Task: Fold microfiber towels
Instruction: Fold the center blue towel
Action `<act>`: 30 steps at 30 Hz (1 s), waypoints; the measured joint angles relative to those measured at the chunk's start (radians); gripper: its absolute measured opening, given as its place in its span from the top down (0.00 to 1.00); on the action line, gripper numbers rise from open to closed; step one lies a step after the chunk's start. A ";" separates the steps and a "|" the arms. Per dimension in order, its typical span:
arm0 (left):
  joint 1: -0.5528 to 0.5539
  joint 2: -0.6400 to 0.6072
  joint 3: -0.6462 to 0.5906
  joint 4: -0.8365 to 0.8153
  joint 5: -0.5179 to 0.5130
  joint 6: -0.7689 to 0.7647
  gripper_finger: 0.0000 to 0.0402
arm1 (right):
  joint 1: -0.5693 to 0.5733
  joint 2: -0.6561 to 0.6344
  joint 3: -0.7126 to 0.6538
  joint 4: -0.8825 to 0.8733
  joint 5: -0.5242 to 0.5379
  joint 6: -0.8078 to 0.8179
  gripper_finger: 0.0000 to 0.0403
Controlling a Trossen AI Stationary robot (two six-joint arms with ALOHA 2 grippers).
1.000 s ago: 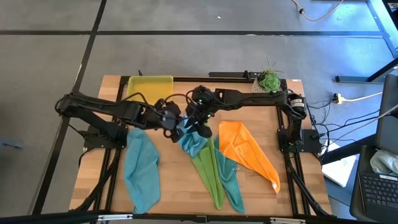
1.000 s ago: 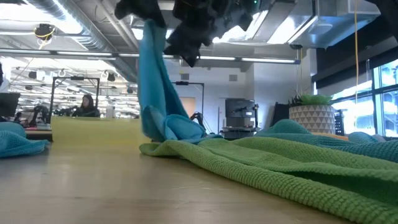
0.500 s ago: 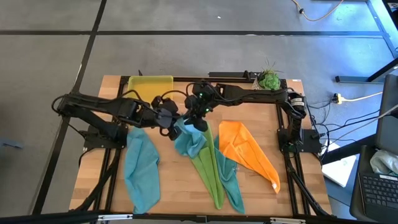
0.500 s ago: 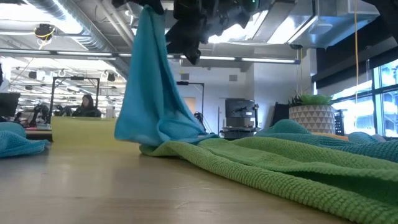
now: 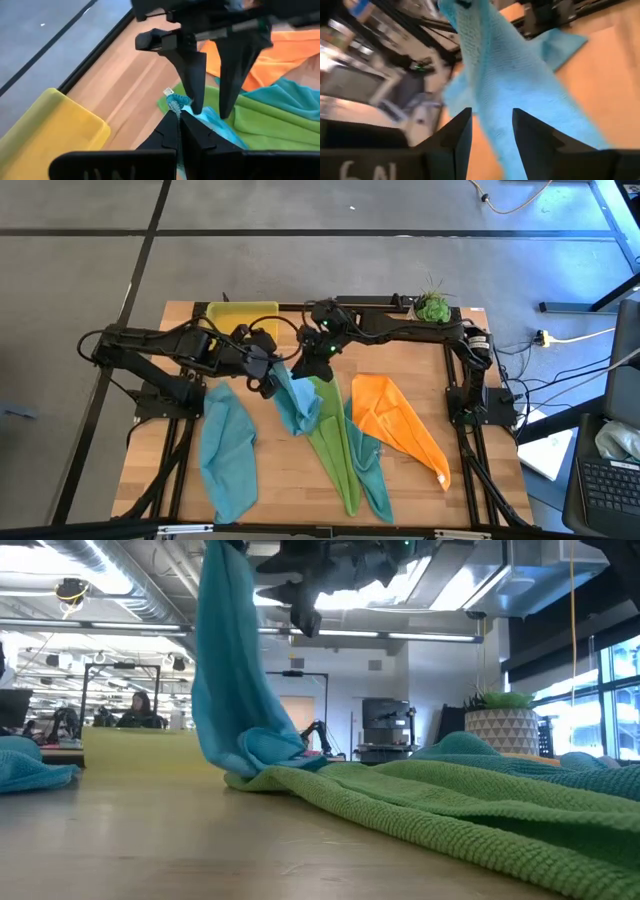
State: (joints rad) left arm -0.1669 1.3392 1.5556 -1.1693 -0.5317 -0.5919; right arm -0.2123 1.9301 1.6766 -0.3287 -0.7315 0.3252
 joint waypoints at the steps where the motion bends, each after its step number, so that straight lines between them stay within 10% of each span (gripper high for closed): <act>1: 0.000 0.000 0.007 -0.001 0.000 0.000 1.00 | 0.000 0.000 0.000 0.002 -0.037 0.013 0.64; 9: 0.009 0.000 0.094 -0.008 -0.008 0.037 1.00 | 0.012 0.000 0.000 0.167 -0.069 0.014 0.64; 19: 0.029 0.000 0.149 -0.081 -0.003 0.045 1.00 | 0.023 0.000 -0.001 0.110 0.235 0.034 0.64; 30: 0.028 0.000 0.149 -0.076 0.026 0.051 1.00 | 0.013 -0.027 -0.001 0.109 0.186 -0.037 0.64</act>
State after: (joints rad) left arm -0.1387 1.3396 1.7046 -1.2455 -0.5057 -0.5404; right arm -0.1991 1.9029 1.6756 -0.2197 -0.5452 0.2879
